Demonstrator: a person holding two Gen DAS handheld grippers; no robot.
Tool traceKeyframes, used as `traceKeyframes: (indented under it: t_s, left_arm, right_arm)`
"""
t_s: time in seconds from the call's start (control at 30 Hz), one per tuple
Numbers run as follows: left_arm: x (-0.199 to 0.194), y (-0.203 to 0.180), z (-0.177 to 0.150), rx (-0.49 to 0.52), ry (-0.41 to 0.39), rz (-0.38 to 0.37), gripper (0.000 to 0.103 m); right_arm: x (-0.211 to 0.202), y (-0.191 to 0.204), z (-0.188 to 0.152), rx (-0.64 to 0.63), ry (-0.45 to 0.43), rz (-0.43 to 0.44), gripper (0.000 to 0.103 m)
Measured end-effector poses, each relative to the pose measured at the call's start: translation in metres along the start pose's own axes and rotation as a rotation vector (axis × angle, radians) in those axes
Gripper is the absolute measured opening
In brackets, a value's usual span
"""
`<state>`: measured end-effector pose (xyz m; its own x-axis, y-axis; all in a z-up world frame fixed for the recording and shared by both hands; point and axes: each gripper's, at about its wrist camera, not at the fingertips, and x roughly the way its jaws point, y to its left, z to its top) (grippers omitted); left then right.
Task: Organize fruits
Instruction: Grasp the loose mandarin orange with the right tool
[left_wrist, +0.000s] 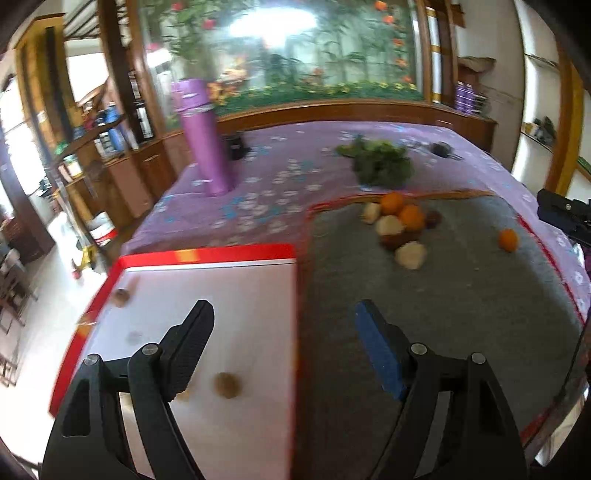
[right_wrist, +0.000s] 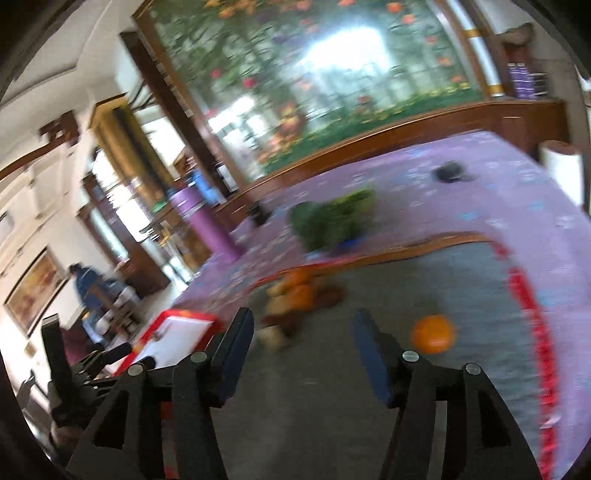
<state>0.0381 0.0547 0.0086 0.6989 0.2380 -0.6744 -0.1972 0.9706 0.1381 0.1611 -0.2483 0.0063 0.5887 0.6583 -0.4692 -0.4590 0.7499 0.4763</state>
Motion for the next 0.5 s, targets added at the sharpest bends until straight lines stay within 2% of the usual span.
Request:
traceKeyframes:
  t_s: [0.23,0.37,0.5]
  left_arm:
    - [0.025,-0.05,0.019,0.097,0.021,-0.08,0.079]
    - [0.038,-0.064,0.021,0.132,0.052,-0.116,0.079]
    - [0.05,-0.069,0.022,0.129,0.095,-0.147,0.079]
  right_arm:
    - [0.004,-0.039,-0.001,0.025,0.044,-0.094,0.06]
    - [0.006,-0.057,-0.005,0.035,0.083,-0.114,0.06]
    - [0.013,-0.056,-0.004,0.011,0.137,-0.132,0.06]
